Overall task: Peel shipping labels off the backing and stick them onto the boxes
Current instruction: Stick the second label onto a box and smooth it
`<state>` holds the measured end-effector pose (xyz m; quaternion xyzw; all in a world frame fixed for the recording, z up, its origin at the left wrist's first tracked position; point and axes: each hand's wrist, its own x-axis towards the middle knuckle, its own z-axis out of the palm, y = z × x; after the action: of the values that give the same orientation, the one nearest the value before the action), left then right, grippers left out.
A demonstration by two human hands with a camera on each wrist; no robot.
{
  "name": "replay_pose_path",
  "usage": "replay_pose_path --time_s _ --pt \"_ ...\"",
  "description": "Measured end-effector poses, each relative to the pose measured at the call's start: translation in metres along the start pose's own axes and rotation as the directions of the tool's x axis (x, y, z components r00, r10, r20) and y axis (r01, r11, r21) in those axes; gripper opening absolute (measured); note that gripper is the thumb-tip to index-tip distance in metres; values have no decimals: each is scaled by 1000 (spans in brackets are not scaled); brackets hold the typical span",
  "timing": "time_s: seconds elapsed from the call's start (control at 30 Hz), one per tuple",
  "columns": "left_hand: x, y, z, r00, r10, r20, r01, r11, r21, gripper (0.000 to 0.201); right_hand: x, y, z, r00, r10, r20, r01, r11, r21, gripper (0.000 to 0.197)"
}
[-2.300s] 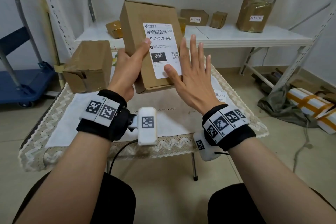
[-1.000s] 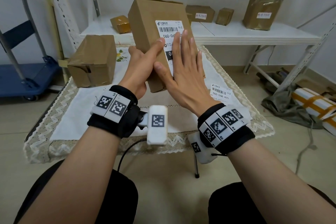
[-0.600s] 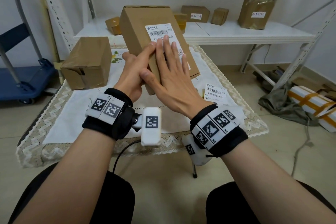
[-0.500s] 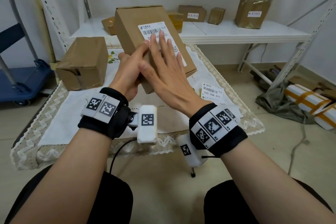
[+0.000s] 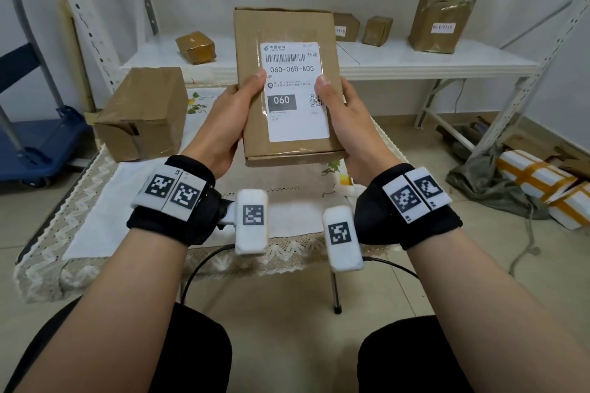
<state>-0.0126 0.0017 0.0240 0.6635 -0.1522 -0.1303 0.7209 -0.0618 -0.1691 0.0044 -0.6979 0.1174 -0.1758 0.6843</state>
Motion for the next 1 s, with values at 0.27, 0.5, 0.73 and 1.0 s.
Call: replay_pose_path --time_s 0.27,0.5,0.73,1.0 --pt "6 -2 1 963 178 -202 -81 907 412 83 -3 3 8 998 8 -57 -6 999 43 86" --pt "3 -18 23 895 441 63 -270 424 865 87 -19 -6 21 997 -66 -42 66 998 4 37" --pt "8 -21 16 864 503 40 -244 348 905 81 -23 -4 25 991 -137 9 137 990 -23 64" --pt "14 -18 -1 881 469 -61 -155 410 899 83 -22 3 28 991 -130 15 130 991 -34 85"
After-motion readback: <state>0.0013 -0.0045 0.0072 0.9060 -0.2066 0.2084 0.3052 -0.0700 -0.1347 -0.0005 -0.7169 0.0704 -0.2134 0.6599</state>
